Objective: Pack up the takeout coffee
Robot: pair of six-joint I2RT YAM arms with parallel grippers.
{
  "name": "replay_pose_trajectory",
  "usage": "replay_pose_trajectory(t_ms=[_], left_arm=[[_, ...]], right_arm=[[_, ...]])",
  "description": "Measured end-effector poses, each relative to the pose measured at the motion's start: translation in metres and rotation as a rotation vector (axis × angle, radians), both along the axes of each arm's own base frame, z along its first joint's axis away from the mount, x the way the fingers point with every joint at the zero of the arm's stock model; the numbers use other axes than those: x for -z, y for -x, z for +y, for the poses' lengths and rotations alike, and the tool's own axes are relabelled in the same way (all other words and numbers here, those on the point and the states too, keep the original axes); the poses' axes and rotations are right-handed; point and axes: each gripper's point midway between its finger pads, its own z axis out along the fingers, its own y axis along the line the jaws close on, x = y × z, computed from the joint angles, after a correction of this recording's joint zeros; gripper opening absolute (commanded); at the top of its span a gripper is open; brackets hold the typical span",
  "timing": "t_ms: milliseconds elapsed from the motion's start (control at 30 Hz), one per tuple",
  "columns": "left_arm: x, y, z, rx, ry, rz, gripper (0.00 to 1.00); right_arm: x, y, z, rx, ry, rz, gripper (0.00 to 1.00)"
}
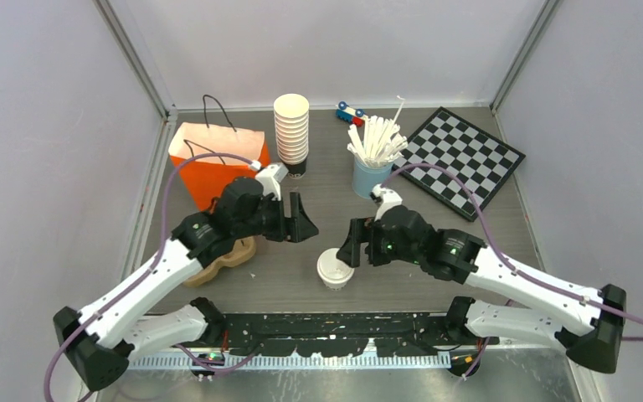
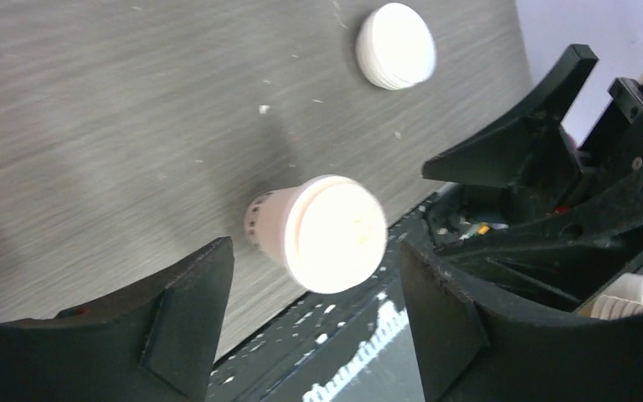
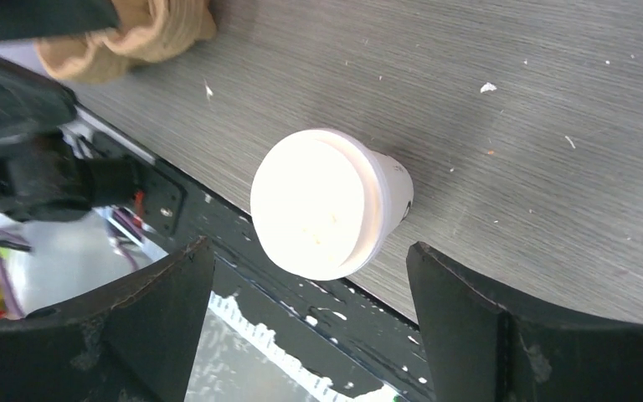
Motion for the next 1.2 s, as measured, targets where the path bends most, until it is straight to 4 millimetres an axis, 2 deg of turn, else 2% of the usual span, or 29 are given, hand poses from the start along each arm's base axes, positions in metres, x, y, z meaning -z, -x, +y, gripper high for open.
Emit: replay_pose_trajectory(t_ms=[33,100,300,500,767,867,1067,1200], left_arm=[[-0.004,0.001,0.008,-0.016,-0.018,-0.024,0.78],[-0.012,0.003,0.026,-0.054,-0.053,-0.074,0.98],[-0.036,0.015,0.077,-0.164,-0.107,-0.215,1.0],[-0.042,0.026,0.111,-0.225,-0.138,-0.295,1.0],[-0.017,0.036,0.131,-0.236,-0.218,-0.286,1.0],[-0.014,0.038,0.134,-0.235,-0.23,-0.291,1.0],[-0.012,0.037,0.136,-0.235,-0.242,-0.299,1.0],[-0.01,0.037,0.138,-0.237,-0.252,-0.298,1.0]], right_arm=[[0.0,0.002,0.004,-0.019,0.038,-0.014,0.89],[0.002,0.006,0.012,-0.06,0.108,-0.046,0.9],[0.009,0.012,0.03,-0.139,0.264,-0.128,0.92],[0.028,0.005,0.043,-0.174,0.372,-0.137,0.93],[0.045,0.0,0.046,-0.188,0.488,-0.153,0.93],[0.049,0.0,0.045,-0.193,0.507,-0.149,0.92],[0.052,0.001,0.047,-0.198,0.505,-0.144,0.81],[0.051,0.001,0.048,-0.195,0.503,-0.142,0.78]])
